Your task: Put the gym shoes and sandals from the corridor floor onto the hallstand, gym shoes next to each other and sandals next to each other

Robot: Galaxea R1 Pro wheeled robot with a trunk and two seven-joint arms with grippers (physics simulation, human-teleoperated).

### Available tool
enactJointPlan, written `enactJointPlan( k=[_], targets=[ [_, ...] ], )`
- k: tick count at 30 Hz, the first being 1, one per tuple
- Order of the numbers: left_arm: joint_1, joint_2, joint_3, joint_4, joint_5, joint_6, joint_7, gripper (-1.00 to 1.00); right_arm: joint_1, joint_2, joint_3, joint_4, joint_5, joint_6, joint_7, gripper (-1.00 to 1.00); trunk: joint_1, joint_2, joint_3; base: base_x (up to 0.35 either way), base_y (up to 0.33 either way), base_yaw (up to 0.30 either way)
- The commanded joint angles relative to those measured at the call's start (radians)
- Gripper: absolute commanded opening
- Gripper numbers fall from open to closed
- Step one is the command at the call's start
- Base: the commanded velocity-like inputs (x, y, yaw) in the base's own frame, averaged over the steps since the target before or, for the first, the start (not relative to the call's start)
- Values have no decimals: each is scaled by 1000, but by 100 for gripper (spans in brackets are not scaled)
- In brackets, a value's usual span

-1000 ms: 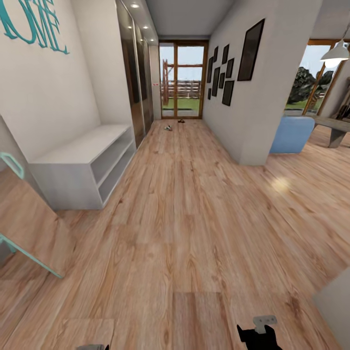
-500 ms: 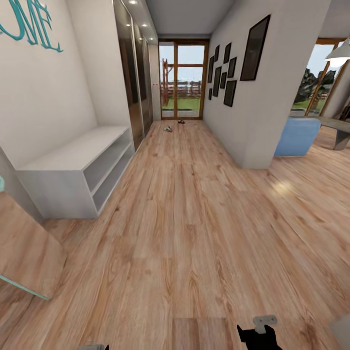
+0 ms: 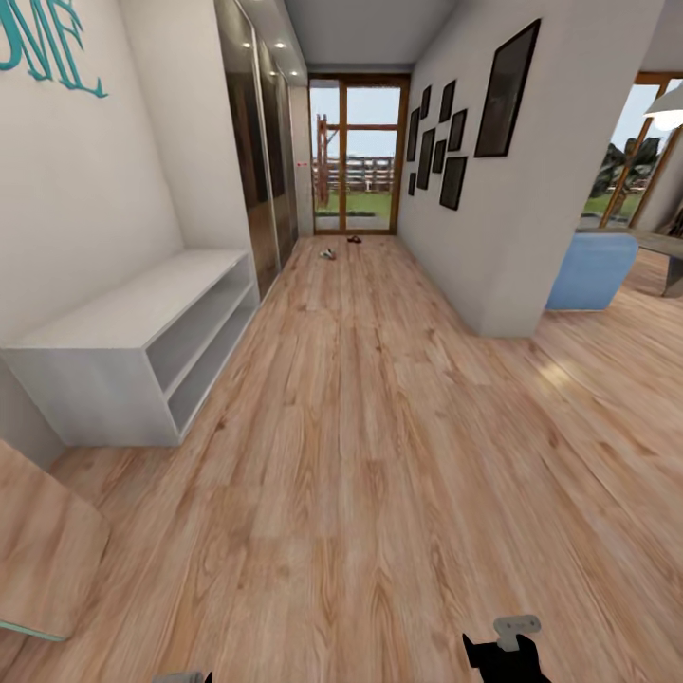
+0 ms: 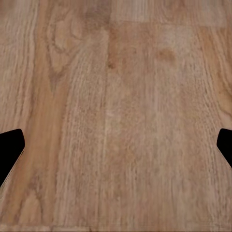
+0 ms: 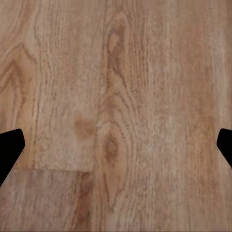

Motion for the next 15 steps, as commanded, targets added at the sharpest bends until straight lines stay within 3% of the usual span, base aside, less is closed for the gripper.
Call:
enactJointPlan(
  k=[1, 15],
  targets=[
    [-1, 0, 3, 1, 10, -1, -10, 100, 0, -1, -9, 1, 4, -3, 6, 100, 0, 0, -1, 338, 0, 0],
    [-1, 1, 3, 2, 10, -1, -10, 100, 1, -2, -11, -2, -14, -20, -2, 100, 0, 0, -1, 338, 0, 0]
  ],
)
